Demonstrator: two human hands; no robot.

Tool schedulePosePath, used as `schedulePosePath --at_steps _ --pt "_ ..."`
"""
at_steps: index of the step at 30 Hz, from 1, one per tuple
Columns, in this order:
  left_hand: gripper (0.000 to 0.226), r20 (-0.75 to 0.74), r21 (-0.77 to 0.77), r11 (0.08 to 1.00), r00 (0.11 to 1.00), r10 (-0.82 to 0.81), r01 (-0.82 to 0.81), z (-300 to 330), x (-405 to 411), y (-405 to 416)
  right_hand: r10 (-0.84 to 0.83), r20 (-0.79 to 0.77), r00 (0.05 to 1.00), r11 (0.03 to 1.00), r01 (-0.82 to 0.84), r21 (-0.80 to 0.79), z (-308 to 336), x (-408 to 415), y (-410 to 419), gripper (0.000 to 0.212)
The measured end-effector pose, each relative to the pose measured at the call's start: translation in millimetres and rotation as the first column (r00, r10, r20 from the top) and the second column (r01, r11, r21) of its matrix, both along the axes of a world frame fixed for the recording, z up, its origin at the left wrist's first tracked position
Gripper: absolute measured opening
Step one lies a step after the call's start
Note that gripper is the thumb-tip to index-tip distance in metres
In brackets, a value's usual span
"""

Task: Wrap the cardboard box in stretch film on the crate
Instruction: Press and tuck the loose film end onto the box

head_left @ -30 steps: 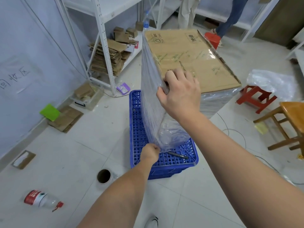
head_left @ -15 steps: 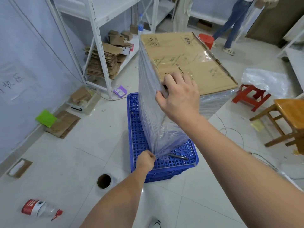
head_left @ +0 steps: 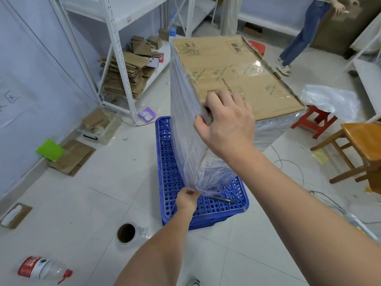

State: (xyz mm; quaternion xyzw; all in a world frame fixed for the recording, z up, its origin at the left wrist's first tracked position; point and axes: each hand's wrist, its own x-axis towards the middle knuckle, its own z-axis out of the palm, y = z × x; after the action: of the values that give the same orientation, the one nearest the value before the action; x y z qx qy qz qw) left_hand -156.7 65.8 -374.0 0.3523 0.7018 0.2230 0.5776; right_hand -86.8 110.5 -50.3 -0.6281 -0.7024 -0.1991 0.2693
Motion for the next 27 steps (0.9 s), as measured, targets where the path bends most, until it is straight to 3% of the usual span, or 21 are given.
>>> schedulePosePath --at_steps 5,17,22,24,27 --pt "0.014 -0.049 -0.070 0.997 0.998 0.035 -0.039 -3 -9 -8 0.009 -0.010 1.000 1.000 -0.009 0.005 -1 0 1 0.023" --pt "0.024 -0.126 0.039 0.999 0.992 -0.013 0.018 -13 -21 14 0.036 -0.033 0.999 0.999 -0.035 0.024 -2 4 4 0.023" --pt "0.021 0.095 -0.002 0.998 0.993 0.064 -0.064 -15 -12 -1 0.029 -0.038 0.999 0.999 -0.028 0.029 -3 2 4 0.023" --pt "0.029 0.175 -0.051 0.996 0.982 0.075 -0.067 -15 -12 -5 0.020 -0.040 0.999 0.999 -0.018 0.033 -4 2 5 0.022" --pt "0.052 0.234 -0.098 0.993 0.972 -0.034 0.058 -18 -12 -9 0.016 -0.034 0.999 0.999 -0.015 0.041 -5 2 5 0.022"
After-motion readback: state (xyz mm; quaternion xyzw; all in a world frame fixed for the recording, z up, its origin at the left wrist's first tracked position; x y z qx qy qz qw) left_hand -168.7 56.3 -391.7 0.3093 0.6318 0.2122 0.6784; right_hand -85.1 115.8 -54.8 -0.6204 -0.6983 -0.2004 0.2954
